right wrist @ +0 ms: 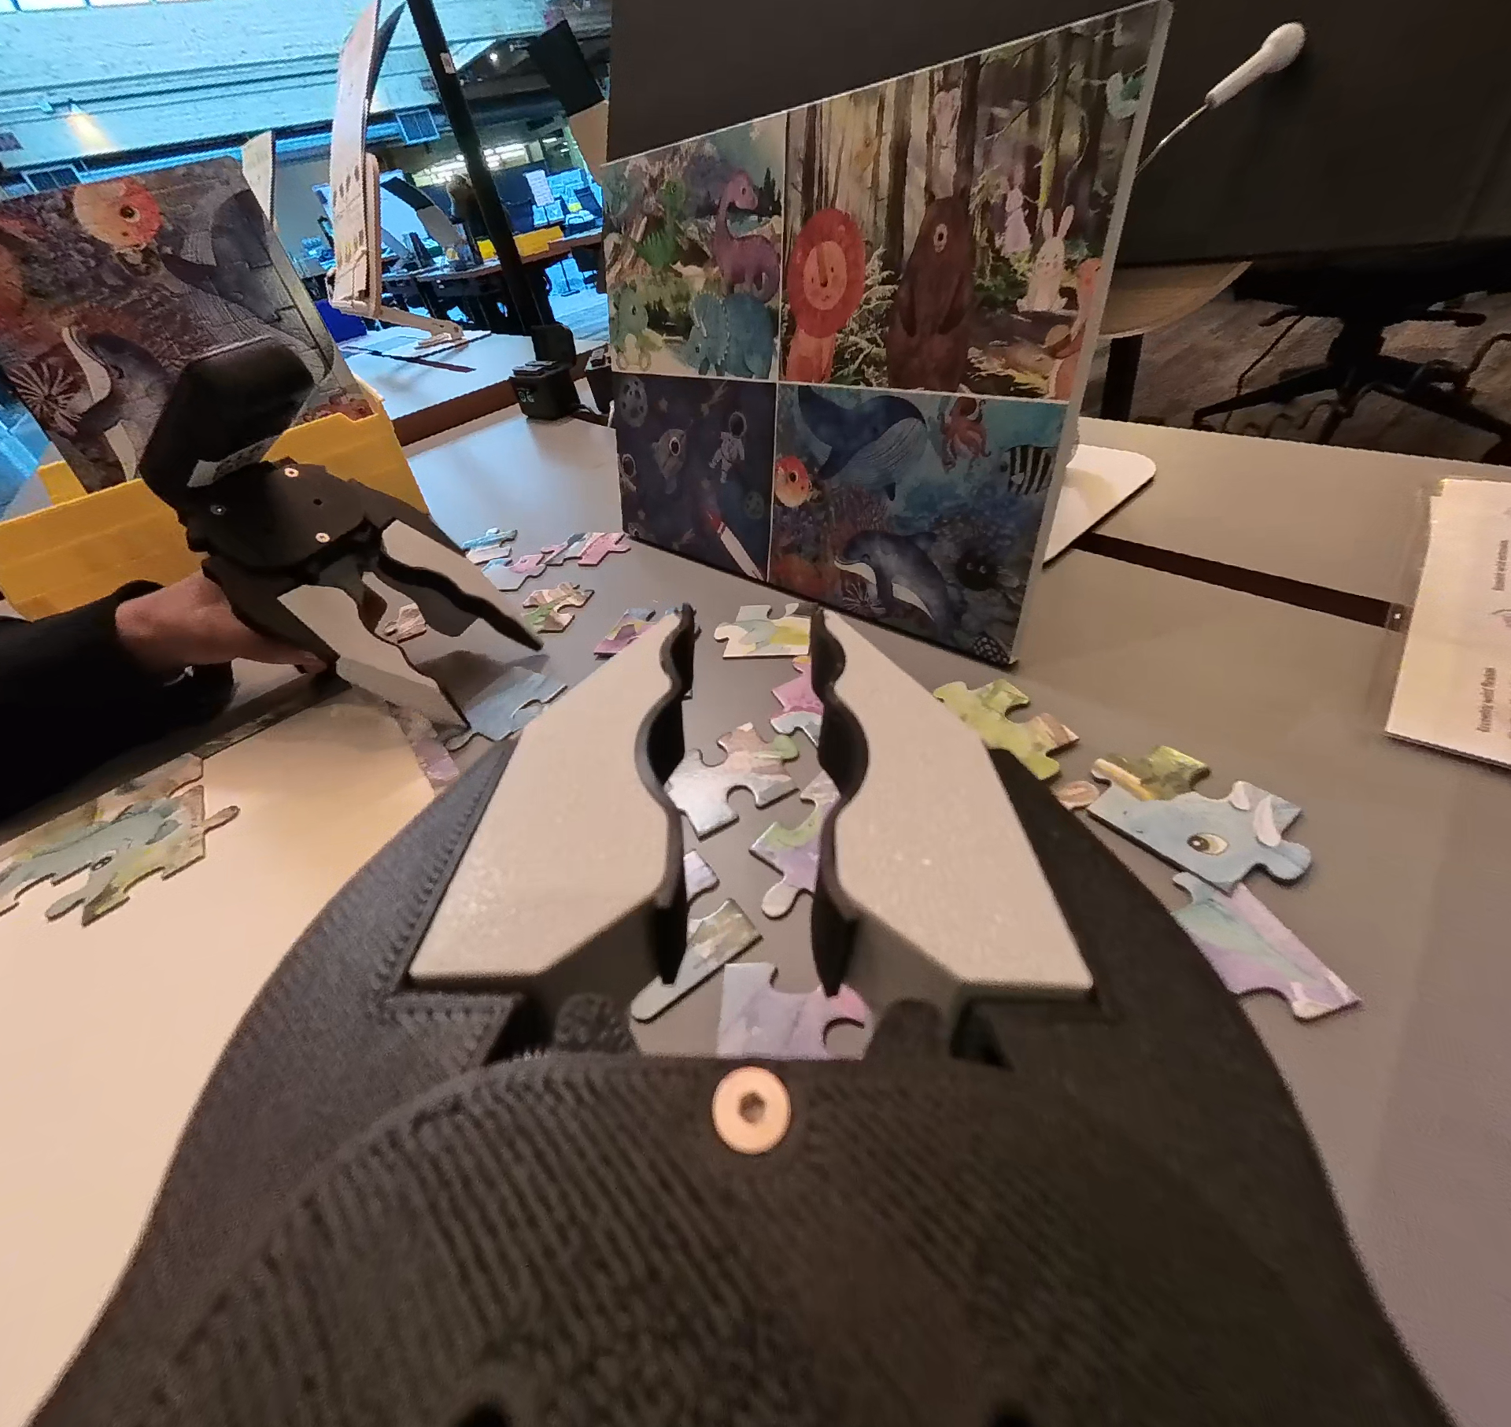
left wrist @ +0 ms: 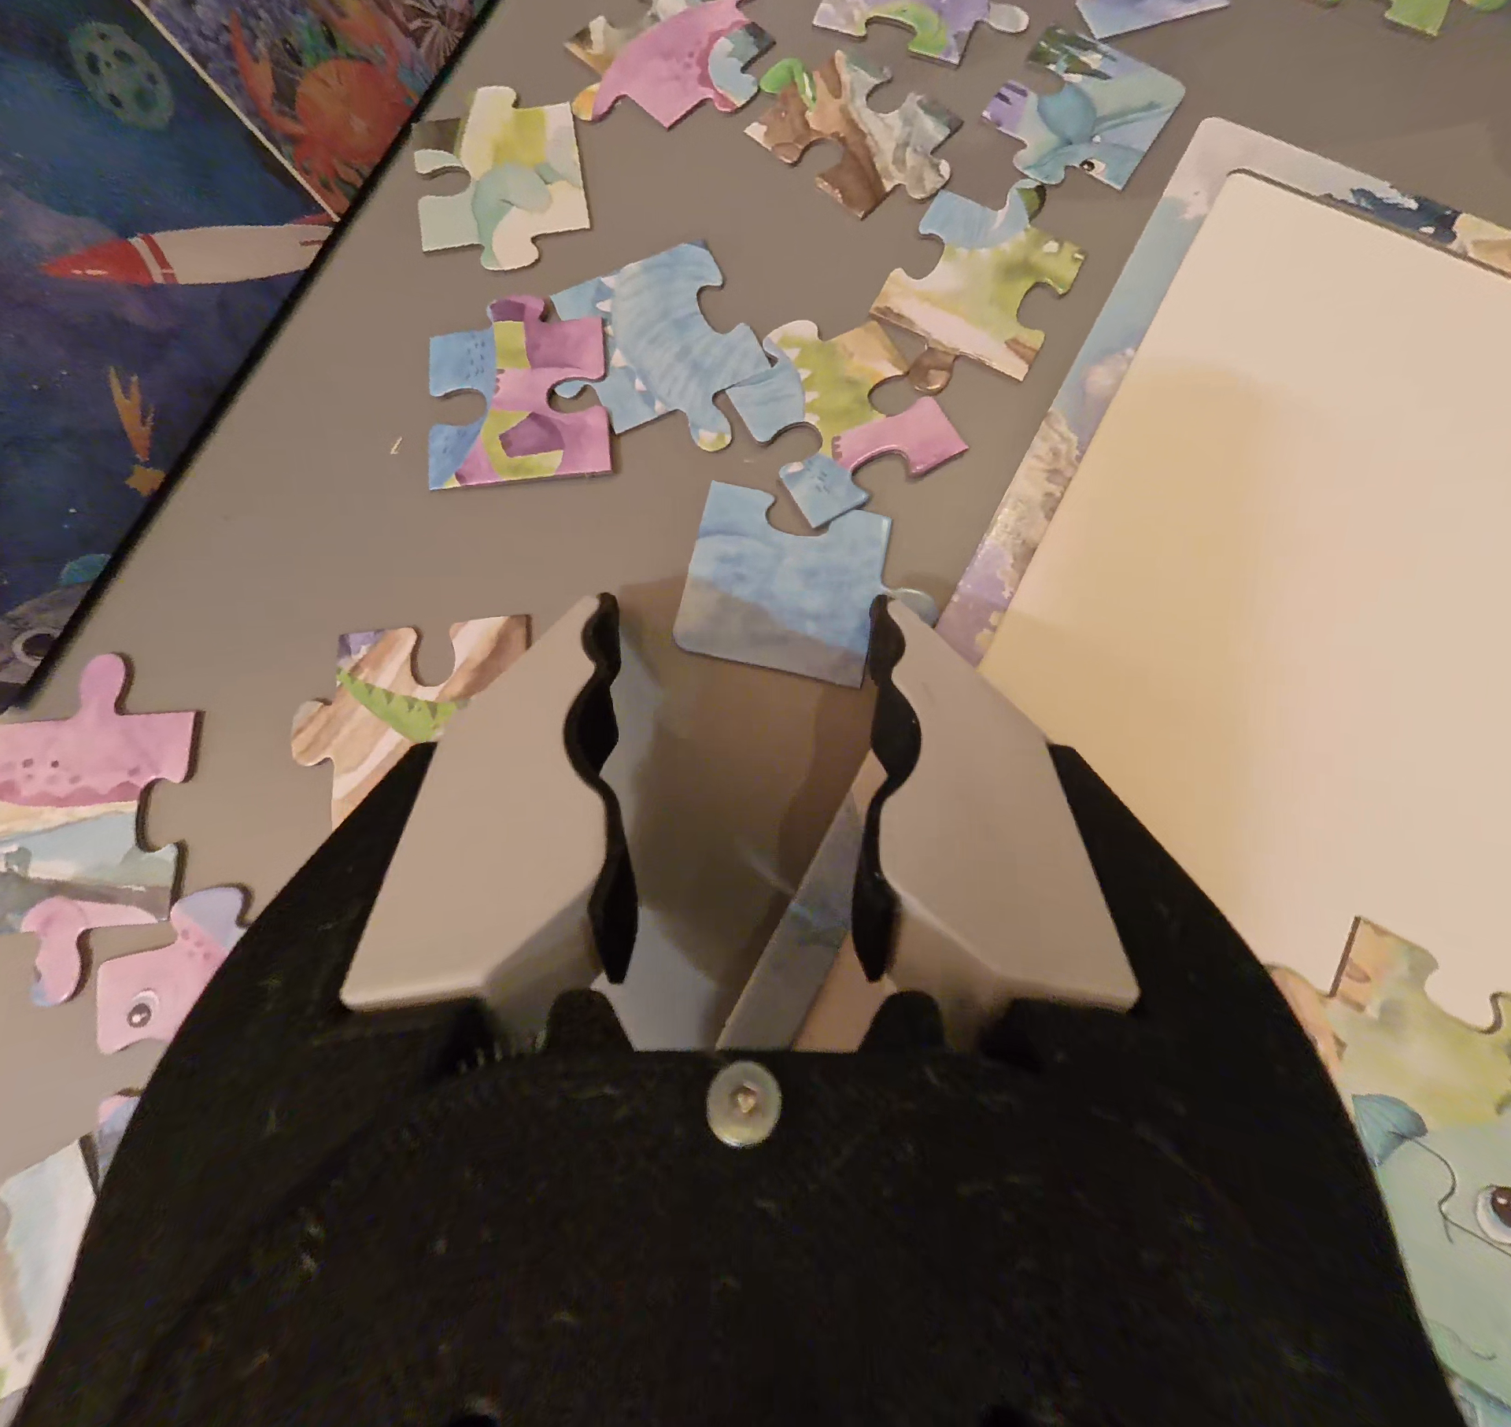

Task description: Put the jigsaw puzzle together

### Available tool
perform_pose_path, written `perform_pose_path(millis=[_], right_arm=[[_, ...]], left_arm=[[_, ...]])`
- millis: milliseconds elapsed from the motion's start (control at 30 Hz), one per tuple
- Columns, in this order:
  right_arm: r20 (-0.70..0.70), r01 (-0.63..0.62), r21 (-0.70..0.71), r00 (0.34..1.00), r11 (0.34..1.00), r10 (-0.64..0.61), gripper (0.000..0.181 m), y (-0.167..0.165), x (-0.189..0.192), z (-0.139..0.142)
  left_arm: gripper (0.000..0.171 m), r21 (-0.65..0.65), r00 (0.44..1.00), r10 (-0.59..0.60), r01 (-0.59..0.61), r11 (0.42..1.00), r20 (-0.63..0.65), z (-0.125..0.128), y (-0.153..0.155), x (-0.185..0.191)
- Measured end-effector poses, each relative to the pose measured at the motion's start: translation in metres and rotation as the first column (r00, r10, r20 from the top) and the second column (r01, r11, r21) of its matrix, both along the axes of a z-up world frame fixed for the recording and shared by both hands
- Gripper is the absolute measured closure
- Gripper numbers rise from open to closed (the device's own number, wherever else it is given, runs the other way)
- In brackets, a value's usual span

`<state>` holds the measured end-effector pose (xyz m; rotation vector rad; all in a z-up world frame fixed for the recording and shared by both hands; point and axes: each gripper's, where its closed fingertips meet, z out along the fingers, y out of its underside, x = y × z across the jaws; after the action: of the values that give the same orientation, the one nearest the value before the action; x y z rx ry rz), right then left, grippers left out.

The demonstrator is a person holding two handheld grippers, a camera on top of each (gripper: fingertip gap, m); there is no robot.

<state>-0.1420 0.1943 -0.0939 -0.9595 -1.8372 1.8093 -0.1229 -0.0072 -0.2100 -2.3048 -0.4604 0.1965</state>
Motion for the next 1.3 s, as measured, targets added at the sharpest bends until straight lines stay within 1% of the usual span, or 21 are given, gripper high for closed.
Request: perform_pose_path(millis=[167,300,400,467,533,633,933,1100,1233,1300], right_arm=[[-0.001,0.0,-0.004,1.0,1.0,0.0,0.155,0.0,0.0,0.001],[0.002,-0.003,0.001,1.0,1.0,0.003,0.155,-0.001,0.001,0.0],[0.007,-0.002,0.005,1.0,1.0,0.002,0.155,-0.001,0.0,-0.001],[0.01,-0.001,0.002,1.0,1.0,0.001,0.155,-0.001,0.0,-0.002],[0.013,0.0,-0.002,1.0,1.0,0.0,0.155,0.0,-0.001,-0.002],[0.015,0.002,-0.003,1.0,1.0,-0.001,0.155,0.0,-0.001,-0.002],[0.01,-0.001,0.0,1.0,1.0,0.001,0.155,-0.001,0.0,0.0],[0.006,-0.007,-0.002,1.0,1.0,0.007,0.155,-0.002,0.001,0.001],[0.01,-0.03,0.0,0.999,1.0,0.03,0.155,-0.011,0.003,-0.001],[0.031,-0.061,0.004,0.998,0.998,0.061,0.155,-0.021,0.006,-0.005]], left_arm=[[0.11,-0.026,0.999,-0.02,0.019,0.999,-0.036,0.0,-0.004,0.001],[0.107,-0.015,0.999,-0.04,0.04,0.999,0.011,-0.003,-0.003,0.006],[0.108,-0.012,0.999,-0.041,0.041,0.999,0.019,-0.003,-0.003,0.007],[0.11,-0.012,0.999,-0.048,0.049,0.999,0.018,-0.003,-0.002,0.008],[0.118,-0.01,0.998,-0.063,0.063,0.998,0.016,-0.003,-0.001,0.01],[0.125,-0.01,0.998,-0.066,0.066,0.998,0.012,-0.002,-0.001,0.011],[0.125,-0.008,0.998,-0.056,0.056,0.998,0.004,-0.001,-0.003,0.01],[0.125,0.026,1.0,-0.031,0.031,0.999,0.002,0.005,-0.006,0.006],[0.126,0.094,1.0,-0.006,0.008,0.996,-0.018,0.02,-0.007,0.002],[0.148,0.147,0.999,-0.009,0.014,0.989,-0.036,0.032,-0.006,0.003]])
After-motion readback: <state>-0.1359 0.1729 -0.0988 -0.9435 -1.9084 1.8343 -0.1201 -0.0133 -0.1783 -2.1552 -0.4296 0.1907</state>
